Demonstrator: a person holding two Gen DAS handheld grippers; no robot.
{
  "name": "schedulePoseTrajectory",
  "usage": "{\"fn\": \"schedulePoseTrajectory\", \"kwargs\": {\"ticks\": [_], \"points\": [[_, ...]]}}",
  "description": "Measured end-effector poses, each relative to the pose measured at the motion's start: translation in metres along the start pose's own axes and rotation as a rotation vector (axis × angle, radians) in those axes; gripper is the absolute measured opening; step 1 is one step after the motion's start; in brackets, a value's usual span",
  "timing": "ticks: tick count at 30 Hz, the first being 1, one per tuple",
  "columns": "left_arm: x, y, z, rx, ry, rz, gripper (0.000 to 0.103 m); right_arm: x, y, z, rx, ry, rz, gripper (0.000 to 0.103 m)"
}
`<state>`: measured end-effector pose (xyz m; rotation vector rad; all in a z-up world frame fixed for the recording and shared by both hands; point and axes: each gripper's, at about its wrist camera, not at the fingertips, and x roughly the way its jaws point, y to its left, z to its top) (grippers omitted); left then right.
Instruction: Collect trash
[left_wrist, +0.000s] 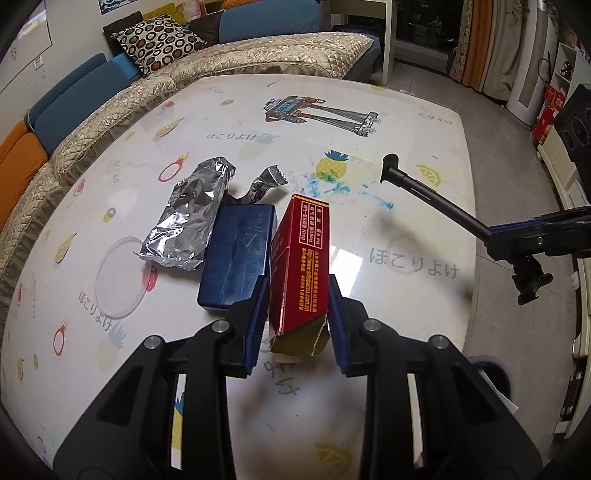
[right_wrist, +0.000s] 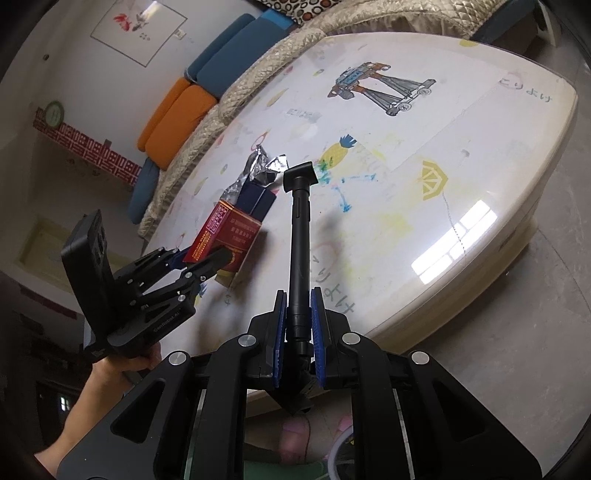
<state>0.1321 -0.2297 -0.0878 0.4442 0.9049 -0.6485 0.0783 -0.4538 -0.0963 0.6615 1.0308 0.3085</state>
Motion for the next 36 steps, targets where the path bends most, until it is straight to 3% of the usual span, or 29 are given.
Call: {"fn": "schedulePoseTrajectory", "kwargs": {"ticks": [11, 23, 29, 36], "points": [[-0.050, -0.022, -0.007, 0.045, -0.038, -0.006, 0.029, -0.041, 0.022, -0.030, -0.044, -0.014, 0.010, 0.014], [-0.102, -0.092, -0.058, 0.200, -0.048, -0.103, 0.029, -0.112, 0.017, -0.120, -0.041, -0.032, 0.014, 0.014], [-0.097, -0.139, -0.099, 0.299, 0.008, -0.159, 0.029, -0.118, -0.016, -0.182, 0.044, 0.005, -0.012, 0.014], [-0.060, -0.183, -0.147, 0.407, 0.125, -0.208, 0.029, -0.094, -0.063, -0.246, 0.168, 0.084, -0.043, 0.014]]}}
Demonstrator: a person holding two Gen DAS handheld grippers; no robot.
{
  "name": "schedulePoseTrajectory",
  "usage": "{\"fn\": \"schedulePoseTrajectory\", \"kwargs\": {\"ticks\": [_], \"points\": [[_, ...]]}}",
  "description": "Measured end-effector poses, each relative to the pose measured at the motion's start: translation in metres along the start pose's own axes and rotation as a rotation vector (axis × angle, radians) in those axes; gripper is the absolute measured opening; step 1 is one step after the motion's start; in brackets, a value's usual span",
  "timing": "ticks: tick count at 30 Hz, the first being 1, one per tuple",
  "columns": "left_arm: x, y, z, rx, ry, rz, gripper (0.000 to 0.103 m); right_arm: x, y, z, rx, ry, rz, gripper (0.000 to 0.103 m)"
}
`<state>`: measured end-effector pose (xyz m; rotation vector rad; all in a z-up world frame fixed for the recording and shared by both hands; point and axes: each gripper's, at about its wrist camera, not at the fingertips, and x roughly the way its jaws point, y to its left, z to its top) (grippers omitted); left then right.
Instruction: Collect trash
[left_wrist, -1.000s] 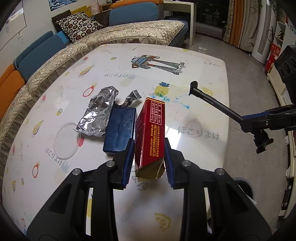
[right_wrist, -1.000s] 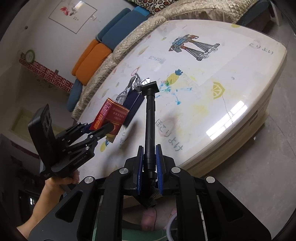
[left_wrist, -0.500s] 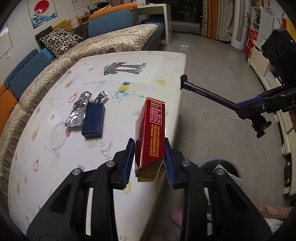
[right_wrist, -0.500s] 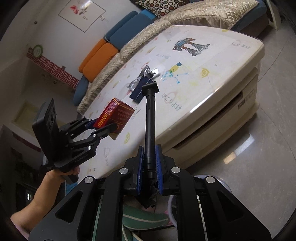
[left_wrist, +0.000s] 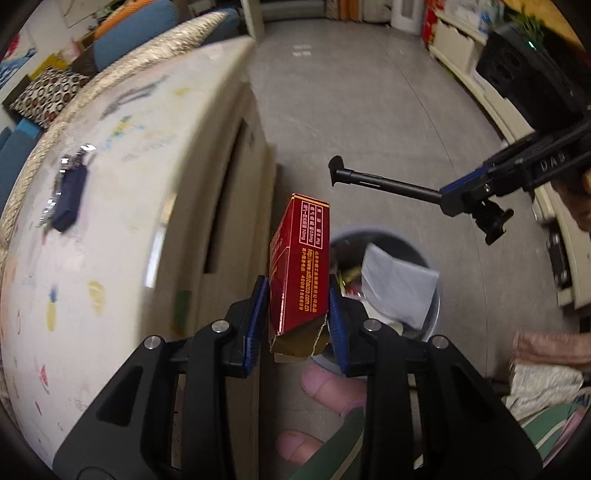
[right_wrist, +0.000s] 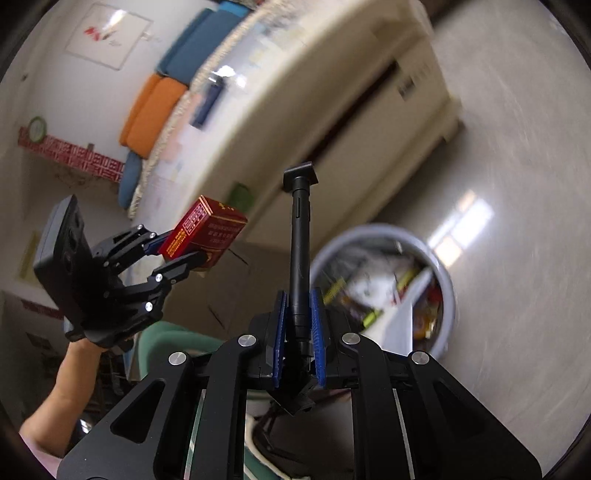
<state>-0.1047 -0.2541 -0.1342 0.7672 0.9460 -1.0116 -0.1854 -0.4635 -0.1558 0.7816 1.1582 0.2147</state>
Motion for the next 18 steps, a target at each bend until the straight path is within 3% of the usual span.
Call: {"fn": "schedulePoseTrajectory", "kwargs": {"ticks": [9, 18], "points": [[0.077, -0.035, -0.014, 0.072, 0.156, -0.078, 0.029, 0.063, -0.049, -0.042, 0.131, 0.149, -0.028, 0.014], [0.135, -0.044, -0.017, 0.091, 0.272, -0.101, 0.032, 0.114, -0.076, -0.039, 0.208, 0.223, -0.065, 0.016]]}}
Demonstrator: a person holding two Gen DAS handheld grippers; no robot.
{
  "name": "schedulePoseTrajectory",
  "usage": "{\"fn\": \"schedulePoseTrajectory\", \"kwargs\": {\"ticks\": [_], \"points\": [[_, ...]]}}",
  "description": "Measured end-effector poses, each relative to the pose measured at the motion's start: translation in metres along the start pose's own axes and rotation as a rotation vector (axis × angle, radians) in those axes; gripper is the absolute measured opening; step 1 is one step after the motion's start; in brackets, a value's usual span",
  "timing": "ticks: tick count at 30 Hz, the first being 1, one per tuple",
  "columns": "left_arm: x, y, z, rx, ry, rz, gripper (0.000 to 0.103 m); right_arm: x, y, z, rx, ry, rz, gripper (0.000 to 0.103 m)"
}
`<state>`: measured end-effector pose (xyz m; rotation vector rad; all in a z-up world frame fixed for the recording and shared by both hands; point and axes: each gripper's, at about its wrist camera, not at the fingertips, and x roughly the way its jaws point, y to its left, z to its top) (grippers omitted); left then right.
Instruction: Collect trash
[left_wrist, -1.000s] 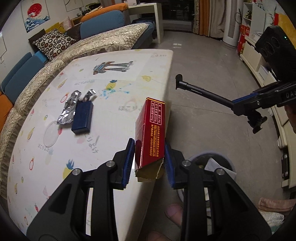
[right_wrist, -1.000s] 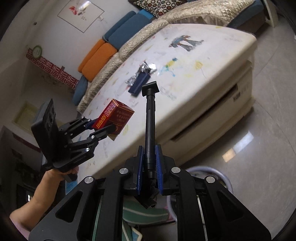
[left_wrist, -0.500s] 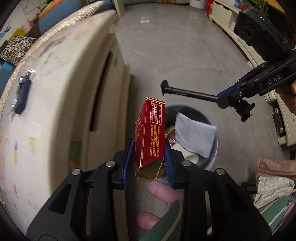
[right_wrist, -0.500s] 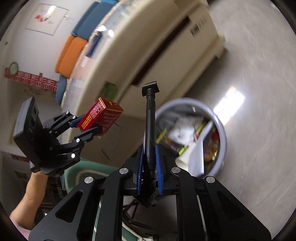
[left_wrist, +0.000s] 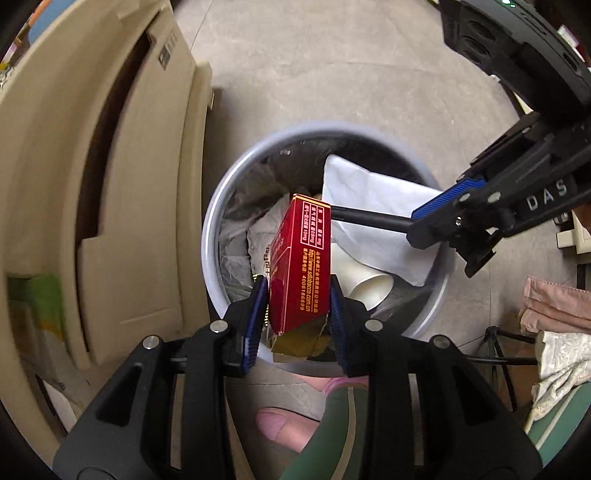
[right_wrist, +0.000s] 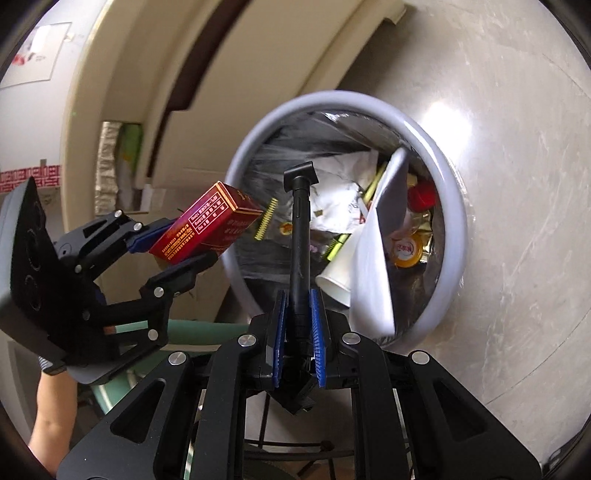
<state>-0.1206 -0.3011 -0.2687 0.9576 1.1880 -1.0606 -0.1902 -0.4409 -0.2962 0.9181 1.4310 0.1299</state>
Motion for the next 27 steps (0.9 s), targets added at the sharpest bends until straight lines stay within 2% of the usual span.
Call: {"fn": "schedulePoseTrajectory", "kwargs": {"ticks": [2, 3, 4, 5, 6, 18, 23, 27], "points": [[0.006, -0.001, 0.001, 0.006, 0.002, 0.013, 0.042, 0.004, -0.003, 0.002, 0.009, 0.007, -0.024, 0.018], [0.006, 0.001, 0.000, 0.013, -0.006, 0.023, 0.060, 0.006, -0.003, 0.004, 0.011, 0.006, -0.026, 0.025], [0.006, 0.003, 0.001, 0.013, -0.011, 0.028, 0.070, 0.004, -0.005, 0.005, 0.019, -0.001, -0.015, 0.036], [0.006, 0.005, 0.002, 0.007, -0.014, 0.024, 0.072, 0.002, -0.006, 0.006, 0.027, -0.010, -0.007, 0.040], [0.005, 0.008, 0.003, -0.003, -0.020, 0.016, 0.072, -0.002, -0.007, 0.007, 0.034, -0.025, -0.006, 0.043], [-0.033, 0.013, -0.001, -0.016, -0.096, 0.045, 0.072, -0.042, -0.005, 0.009, 0.011, -0.114, 0.032, 0.044], [-0.054, 0.010, 0.000, -0.022, -0.148, 0.073, 0.072, -0.054, 0.005, 0.008, -0.014, -0.134, 0.046, 0.044], [-0.074, 0.013, 0.000, -0.026, -0.194, 0.124, 0.072, -0.068, 0.020, 0.007, -0.048, -0.161, 0.055, 0.044]]}}
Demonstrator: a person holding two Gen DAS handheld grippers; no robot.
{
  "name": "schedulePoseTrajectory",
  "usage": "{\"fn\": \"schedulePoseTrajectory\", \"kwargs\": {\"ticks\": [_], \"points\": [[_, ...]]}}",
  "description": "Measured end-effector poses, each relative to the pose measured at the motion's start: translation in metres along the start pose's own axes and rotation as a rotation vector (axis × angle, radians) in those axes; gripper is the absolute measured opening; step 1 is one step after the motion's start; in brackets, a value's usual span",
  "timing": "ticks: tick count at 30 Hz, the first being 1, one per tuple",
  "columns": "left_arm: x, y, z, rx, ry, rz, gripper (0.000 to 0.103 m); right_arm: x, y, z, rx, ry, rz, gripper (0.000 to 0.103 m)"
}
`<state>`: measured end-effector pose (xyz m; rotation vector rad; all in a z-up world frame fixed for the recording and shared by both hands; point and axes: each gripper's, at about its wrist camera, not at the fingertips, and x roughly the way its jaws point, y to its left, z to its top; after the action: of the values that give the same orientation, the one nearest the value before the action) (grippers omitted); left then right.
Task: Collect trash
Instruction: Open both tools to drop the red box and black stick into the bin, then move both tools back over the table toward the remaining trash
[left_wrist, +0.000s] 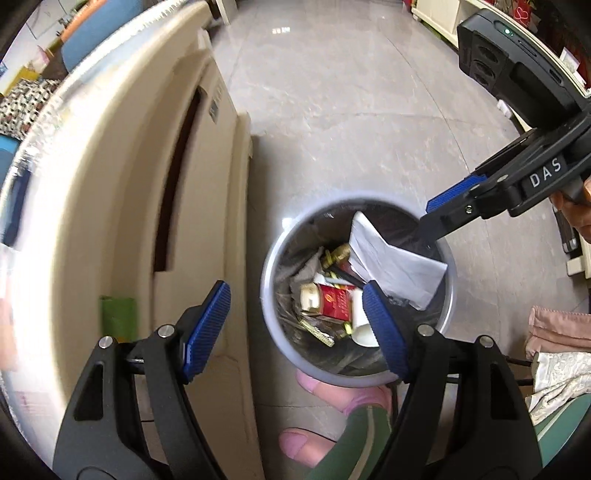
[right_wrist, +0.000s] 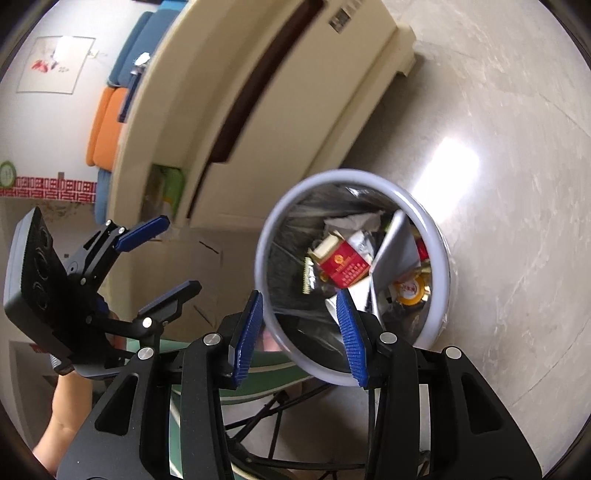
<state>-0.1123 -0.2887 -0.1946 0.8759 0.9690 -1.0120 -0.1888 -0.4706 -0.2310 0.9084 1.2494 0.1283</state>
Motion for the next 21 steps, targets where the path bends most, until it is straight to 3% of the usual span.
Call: {"fn": "schedulePoseTrajectory", "kwargs": {"ticks": [10, 13, 21], "points": [[-0.053, 0.040, -0.004, -0.098, -0.103, 0.053, 0.072, -0.031, 0.064, 0.020, -0.128, -0.071, 0.034, 0.044], [-0.076, 0.067, -0.009, -0.156, -0.140, 0.070, 0.072, -0.041, 0.093, 0.033, -0.177, -0.098, 0.054, 0.054], [-0.124, 0.170, -0.033, -0.355, -0.197, 0.173, 0.079, -0.040, 0.184, 0.075, -0.314, -0.116, 0.097, 0.057]]}}
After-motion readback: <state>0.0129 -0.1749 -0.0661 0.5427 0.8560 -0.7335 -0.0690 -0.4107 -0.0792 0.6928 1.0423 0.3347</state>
